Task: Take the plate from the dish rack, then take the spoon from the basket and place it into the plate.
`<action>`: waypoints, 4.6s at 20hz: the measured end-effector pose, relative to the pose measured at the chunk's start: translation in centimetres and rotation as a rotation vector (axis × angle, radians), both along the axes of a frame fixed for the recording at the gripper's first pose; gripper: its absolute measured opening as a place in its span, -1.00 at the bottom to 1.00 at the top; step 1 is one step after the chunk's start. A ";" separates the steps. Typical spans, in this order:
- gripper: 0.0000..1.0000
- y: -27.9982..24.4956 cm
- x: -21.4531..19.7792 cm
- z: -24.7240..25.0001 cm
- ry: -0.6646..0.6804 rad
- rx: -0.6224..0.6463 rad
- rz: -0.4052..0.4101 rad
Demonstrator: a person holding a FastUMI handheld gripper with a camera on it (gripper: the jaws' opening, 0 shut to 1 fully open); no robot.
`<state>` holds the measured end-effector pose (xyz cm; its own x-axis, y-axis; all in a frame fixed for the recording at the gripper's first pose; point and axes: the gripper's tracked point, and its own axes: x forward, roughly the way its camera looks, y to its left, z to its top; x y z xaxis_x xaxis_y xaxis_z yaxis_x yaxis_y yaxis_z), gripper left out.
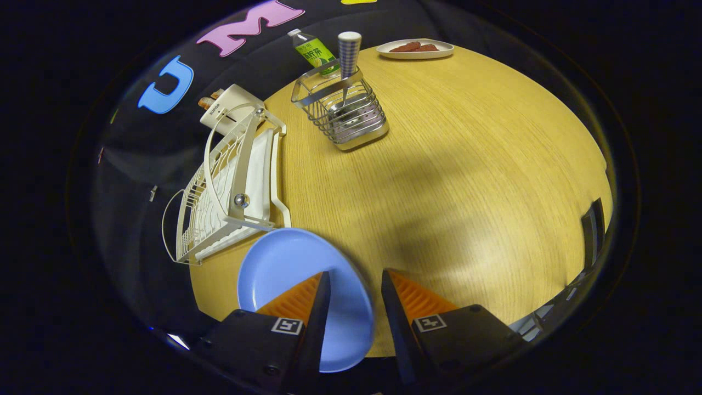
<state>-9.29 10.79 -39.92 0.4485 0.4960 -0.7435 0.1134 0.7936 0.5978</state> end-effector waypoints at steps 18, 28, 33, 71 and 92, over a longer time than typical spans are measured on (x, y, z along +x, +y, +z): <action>0.34 -9.8 12.3 11.9 -0.461 -0.346 0.033; -0.27 -7.4 15.6 8.6 -0.435 -0.337 0.185; -0.67 -6.8 15.3 8.5 -0.437 -0.332 0.223; -0.75 4.5 -5.7 12.1 -0.506 -0.122 0.393; 0.69 4.0 -7.3 4.8 -0.344 -0.203 0.448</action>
